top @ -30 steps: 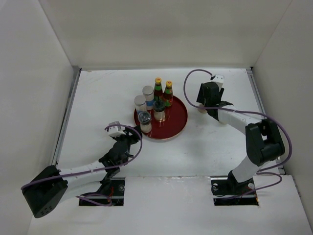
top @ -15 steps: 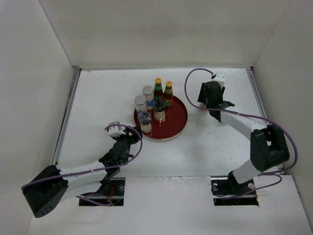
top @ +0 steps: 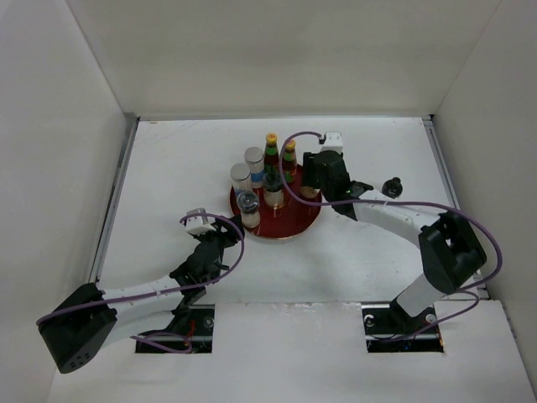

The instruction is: Organize the condiment bottles

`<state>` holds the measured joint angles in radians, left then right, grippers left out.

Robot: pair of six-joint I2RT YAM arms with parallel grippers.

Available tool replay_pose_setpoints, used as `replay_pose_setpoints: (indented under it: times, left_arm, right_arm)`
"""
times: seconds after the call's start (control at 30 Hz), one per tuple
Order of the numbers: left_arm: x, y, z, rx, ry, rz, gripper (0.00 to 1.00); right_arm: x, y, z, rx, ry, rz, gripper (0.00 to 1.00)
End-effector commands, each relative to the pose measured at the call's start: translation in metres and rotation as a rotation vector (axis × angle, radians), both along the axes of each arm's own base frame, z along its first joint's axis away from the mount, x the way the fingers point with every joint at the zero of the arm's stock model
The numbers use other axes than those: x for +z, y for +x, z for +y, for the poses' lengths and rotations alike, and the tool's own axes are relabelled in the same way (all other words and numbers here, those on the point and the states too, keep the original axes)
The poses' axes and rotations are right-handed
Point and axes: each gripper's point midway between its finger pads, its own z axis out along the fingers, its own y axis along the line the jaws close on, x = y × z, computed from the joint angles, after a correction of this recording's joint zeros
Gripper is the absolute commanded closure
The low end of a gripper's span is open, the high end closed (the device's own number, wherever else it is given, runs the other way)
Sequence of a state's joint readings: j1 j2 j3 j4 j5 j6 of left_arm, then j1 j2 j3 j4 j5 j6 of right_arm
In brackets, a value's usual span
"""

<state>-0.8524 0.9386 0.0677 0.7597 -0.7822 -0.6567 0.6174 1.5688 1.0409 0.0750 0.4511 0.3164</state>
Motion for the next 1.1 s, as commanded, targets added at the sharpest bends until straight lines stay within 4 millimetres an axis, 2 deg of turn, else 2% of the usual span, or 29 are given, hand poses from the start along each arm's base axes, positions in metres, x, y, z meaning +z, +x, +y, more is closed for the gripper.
replay_pose_setpoints:
  times: [0.0,0.17,0.33,0.43,0.53,0.6,0.7,0.8,0.87,0.97,1.07]
  left_arm:
    - [0.025,0.004,-0.007,-0.007,-0.067,-0.057,0.37]
    - [0.023,0.004,-0.008,-0.007,-0.064,-0.052,0.37]
    - [0.022,0.005,-0.008,-0.005,-0.064,-0.048,0.36]
    - [0.022,0.005,-0.008,-0.007,-0.063,-0.047,0.36]
    - [0.022,0.005,-0.008,-0.005,-0.063,-0.047,0.36]
    - [0.022,0.005,-0.008,-0.007,-0.064,-0.048,0.36]
    - [0.021,0.006,-0.008,-0.004,-0.060,-0.046,0.36]
    - [0.022,0.005,-0.007,-0.004,-0.065,-0.049,0.36]
    - [0.020,0.006,-0.008,-0.004,-0.058,-0.043,0.36]
    - [0.020,0.006,-0.008,-0.004,-0.056,-0.041,0.36]
    - [0.019,0.006,-0.009,-0.004,-0.054,-0.040,0.36]
  right_arm:
    - [0.036,0.019,0.024,0.022,0.112,-0.110,0.46]
    - [0.014,0.024,0.028,0.016,0.100,-0.079,0.43]
    - [0.005,0.024,0.029,0.016,0.090,-0.068,0.29]
    - [0.013,0.019,0.025,0.014,0.093,-0.082,0.17]
    - [0.037,0.007,0.016,0.015,0.123,-0.126,0.11]
    - [0.053,-0.001,-0.005,-0.016,0.140,-0.158,0.11]
    - [0.063,-0.013,-0.062,-0.154,0.149,-0.195,0.11]
    - [0.055,-0.027,-0.134,-0.378,0.115,-0.198,0.10]
    - [0.045,-0.039,-0.173,-0.505,0.063,-0.181,0.09]
    - [0.029,-0.047,-0.206,-0.603,0.002,-0.135,0.07]
    - [0.005,-0.046,-0.224,-0.654,-0.041,-0.066,0.06]
